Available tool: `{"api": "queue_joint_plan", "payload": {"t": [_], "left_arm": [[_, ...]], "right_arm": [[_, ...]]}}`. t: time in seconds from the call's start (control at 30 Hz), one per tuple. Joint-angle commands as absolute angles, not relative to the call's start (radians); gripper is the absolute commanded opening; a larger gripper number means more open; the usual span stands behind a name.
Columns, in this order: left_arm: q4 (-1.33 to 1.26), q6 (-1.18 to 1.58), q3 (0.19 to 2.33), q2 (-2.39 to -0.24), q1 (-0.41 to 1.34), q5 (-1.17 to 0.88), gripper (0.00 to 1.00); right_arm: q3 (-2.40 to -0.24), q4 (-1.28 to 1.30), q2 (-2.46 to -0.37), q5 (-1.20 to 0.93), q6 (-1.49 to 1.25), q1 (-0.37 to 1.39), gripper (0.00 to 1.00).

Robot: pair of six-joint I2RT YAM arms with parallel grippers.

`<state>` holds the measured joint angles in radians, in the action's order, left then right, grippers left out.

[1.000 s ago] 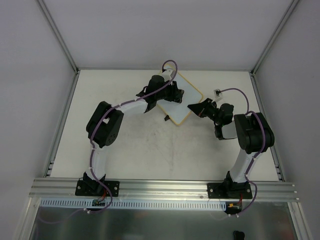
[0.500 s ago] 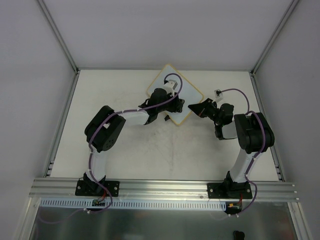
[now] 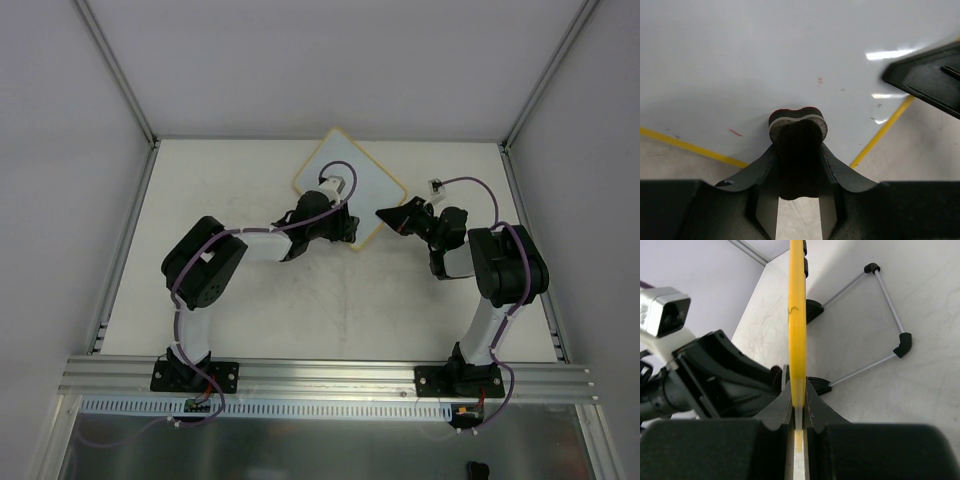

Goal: Erase the whiteboard

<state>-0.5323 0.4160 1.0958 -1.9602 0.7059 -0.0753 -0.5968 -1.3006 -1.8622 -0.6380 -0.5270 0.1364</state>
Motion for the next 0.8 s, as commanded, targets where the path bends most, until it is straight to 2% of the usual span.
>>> {"api": "queue_joint_plan", "payload": {"t": [0.0, 0.33, 0.57, 0.77], "left_arm": [[-0.476, 0.462, 1.084, -1.96, 0.612, -0.086, 0.0], [-0.322, 0.61, 1.192, -1.987, 0.522, -0.158, 0.0], [-0.36, 0.736, 1.281, -1.994, 0.508, -0.265, 0.0], [-0.535, 0.839, 1.307, -1.991, 0.505, -0.344, 0.0]], "right_arm": [[-0.607, -1.532, -1.853, -0.716, -0.509, 0.155, 0.0], [-0.611, -1.532, -1.855, -0.719, -0.509, 0.155, 0.0], [-0.611, -1.532, -1.855, -0.719, -0.511, 0.155, 0.0], [-0.612, -1.532, -1.856, -0.721, -0.509, 0.156, 0.0]]}}
